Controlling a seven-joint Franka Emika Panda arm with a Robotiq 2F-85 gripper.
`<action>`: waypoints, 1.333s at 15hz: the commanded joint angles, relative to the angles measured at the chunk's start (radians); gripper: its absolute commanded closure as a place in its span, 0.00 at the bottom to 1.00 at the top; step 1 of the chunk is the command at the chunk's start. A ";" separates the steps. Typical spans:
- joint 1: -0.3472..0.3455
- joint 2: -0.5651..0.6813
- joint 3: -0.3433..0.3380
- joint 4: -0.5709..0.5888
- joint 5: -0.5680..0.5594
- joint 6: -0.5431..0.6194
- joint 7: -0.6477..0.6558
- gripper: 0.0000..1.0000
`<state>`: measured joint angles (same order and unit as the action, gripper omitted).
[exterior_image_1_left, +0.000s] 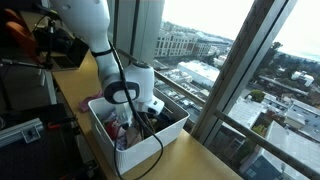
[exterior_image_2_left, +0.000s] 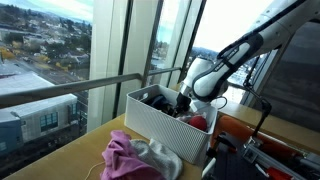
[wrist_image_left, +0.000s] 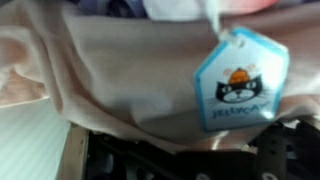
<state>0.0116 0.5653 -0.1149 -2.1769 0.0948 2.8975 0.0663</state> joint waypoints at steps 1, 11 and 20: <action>0.036 0.020 -0.016 0.033 -0.036 -0.055 0.061 0.55; 0.018 -0.197 0.074 0.053 0.005 -0.232 0.060 0.99; -0.007 -0.488 0.113 0.206 0.097 -0.458 0.020 0.99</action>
<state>0.0239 0.1575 -0.0199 -2.0365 0.1468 2.5288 0.1147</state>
